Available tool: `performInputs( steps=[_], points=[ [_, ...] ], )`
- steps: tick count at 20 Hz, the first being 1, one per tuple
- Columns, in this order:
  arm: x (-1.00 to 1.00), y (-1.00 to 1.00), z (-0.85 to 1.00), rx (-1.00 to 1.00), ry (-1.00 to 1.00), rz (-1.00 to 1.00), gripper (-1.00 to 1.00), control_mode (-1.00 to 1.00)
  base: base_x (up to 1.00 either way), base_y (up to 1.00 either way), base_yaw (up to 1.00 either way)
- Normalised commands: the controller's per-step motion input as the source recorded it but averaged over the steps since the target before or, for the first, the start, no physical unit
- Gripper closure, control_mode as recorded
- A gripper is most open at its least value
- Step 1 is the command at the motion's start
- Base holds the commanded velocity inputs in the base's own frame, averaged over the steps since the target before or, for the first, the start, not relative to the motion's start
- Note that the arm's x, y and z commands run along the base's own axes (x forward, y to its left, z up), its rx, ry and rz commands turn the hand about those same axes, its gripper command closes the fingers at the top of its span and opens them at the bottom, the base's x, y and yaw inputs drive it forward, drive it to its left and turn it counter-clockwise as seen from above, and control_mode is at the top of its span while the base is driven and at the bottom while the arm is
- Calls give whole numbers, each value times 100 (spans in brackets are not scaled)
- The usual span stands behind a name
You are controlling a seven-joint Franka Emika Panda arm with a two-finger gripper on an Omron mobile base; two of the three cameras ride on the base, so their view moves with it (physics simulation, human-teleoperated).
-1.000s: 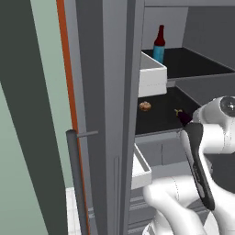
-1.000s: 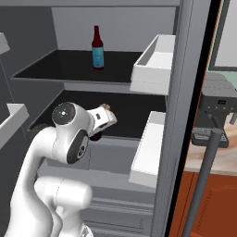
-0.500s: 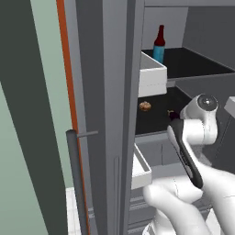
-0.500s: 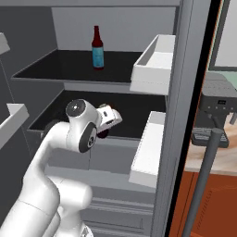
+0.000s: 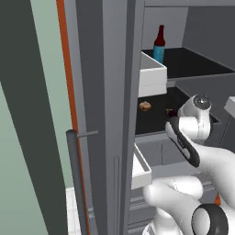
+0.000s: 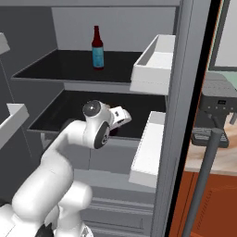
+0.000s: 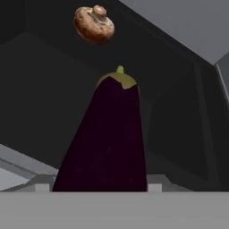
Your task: Place the beer on the top shelf of the fridge to keep it out of children's reach, and place the mushroom and eggplant on lower shelves for easy access.
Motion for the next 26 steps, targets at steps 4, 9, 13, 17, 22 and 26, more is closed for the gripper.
performInputs(
  steps=[4,9,13,17,22,26],
  points=[
    [59,-20,-19,0,0,0,100,-100,0,0,0],
    [62,-10,-15,0,0,0,100,-100,0,0,0],
    [61,-2,-13,0,0,0,100,-100,0,0,0],
    [60,-5,-16,0,0,0,100,-100,0,0,0],
    [57,-1,-19,0,0,0,100,-100,0,0,0],
    [41,0,-20,0,-4,0,-100,-100,0,0,0]
  ],
)
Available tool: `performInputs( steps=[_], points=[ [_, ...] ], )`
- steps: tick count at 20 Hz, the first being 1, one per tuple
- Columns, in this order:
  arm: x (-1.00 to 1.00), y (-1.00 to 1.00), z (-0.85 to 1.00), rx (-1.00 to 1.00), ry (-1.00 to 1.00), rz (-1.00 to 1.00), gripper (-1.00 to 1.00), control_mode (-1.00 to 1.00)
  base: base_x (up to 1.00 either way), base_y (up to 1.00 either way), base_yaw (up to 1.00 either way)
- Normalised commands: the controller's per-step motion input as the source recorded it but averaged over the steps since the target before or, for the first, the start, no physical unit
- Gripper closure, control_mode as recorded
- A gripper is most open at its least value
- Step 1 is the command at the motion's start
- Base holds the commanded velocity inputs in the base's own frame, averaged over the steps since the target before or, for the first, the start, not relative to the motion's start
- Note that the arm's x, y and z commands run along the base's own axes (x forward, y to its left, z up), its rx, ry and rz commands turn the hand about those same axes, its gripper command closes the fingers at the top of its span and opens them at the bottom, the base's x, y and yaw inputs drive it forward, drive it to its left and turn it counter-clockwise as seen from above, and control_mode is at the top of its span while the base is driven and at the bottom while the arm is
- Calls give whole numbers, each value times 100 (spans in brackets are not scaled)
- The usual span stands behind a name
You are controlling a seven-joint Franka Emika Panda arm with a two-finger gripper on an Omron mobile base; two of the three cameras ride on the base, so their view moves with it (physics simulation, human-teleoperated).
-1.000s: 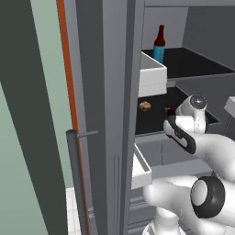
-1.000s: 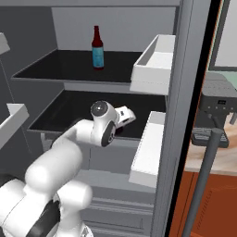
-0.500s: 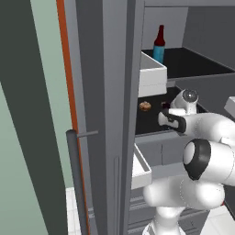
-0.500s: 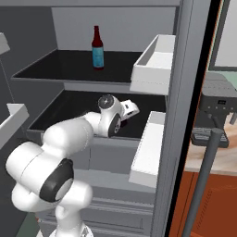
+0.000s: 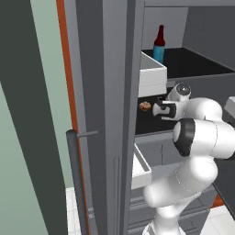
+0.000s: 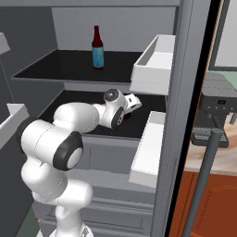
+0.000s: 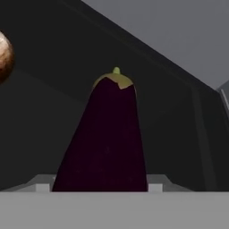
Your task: Place the beer on the top shelf of the fridge to keep it out of children's reach, and place the mushroom and eggplant on lower shelves for easy access.
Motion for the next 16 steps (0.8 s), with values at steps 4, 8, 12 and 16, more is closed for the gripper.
performInputs(
  steps=[4,8,12,16],
  points=[
    [1,0,-29,0,-7,0,-100,-100,0,0,0],
    [-21,0,-10,0,-6,0,-100,-100,0,0,0],
    [-53,0,0,0,-1,0,-100,-100,0,0,0],
    [-82,0,0,0,0,-1,-100,-100,0,0,0]
  ],
)
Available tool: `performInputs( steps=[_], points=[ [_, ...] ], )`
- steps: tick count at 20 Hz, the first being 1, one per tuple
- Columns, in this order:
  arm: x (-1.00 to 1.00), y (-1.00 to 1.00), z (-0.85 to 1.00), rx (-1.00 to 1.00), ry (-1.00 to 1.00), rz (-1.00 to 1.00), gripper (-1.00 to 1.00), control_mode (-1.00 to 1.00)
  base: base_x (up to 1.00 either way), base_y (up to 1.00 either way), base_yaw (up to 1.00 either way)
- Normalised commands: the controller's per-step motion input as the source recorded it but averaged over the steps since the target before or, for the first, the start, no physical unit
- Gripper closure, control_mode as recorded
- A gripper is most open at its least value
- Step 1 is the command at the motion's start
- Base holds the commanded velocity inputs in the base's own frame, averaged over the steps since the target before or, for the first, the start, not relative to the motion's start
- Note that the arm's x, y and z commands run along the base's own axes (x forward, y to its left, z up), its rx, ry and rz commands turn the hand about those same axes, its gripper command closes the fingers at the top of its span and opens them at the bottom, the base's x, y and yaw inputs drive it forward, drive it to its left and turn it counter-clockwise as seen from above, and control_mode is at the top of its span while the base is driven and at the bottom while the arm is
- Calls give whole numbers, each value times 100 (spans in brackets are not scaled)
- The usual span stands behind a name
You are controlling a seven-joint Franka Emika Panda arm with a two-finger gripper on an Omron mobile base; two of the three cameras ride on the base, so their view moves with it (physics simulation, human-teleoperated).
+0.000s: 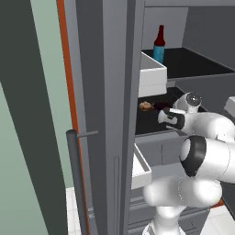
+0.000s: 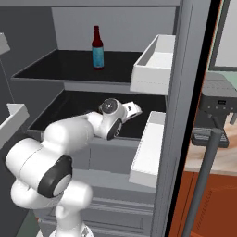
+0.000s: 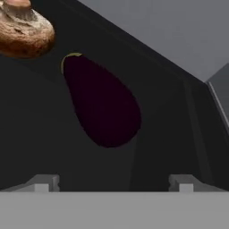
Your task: Place the beer on the top shelf of the fridge to keep it out of children's reach, and place the mushroom and eggplant on lower shelves for easy access.
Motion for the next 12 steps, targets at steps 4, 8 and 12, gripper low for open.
performInputs(
  steps=[4,8,12],
  points=[
    [-100,0,12,-1,0,-3,-100,-100,0,0,0],
    [-100,0,33,-1,0,-1,-100,-100,0,0,0],
    [-99,7,62,-4,0,0,-100,-100,0,0,0]
  ],
)
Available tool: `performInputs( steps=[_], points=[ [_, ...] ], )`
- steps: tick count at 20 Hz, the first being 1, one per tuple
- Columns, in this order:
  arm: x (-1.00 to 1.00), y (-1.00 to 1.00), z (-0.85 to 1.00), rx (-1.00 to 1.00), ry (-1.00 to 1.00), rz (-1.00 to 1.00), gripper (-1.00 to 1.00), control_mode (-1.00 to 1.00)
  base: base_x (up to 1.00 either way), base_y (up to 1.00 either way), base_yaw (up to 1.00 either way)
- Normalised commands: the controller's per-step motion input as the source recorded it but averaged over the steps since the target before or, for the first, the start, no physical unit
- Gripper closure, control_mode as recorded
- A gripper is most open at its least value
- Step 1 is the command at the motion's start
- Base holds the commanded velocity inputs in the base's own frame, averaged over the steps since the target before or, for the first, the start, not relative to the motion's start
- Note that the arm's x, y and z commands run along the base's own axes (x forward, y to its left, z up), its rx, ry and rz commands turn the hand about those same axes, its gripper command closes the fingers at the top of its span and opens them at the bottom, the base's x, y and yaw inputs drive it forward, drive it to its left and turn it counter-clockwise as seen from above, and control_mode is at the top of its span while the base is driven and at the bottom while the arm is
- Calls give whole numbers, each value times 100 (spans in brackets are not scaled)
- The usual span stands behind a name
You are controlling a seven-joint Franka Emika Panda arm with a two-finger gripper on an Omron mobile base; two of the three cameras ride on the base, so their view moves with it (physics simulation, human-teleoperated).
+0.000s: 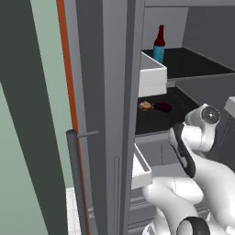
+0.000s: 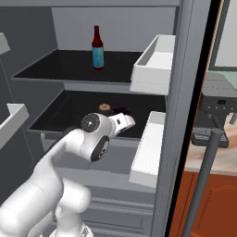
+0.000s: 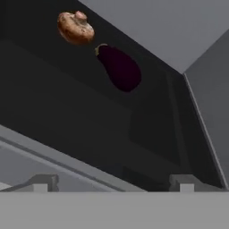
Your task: Place the beer on the top shelf of the fridge to keep it out of children's reach, and place the mushroom and eggplant on lower shelves for easy access.
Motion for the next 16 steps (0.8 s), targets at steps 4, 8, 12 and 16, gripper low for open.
performInputs(
  steps=[4,8,12,16],
  points=[
    [-91,7,89,-1,0,0,-100,-100,0,0,0],
    [-88,17,100,0,-4,0,-100,-100,0,0,0],
    [-90,35,100,-3,-12,0,-100,-100,0,0,0],
    [-71,61,98,-10,-11,0,-100,-100,0,0,0]
  ],
)
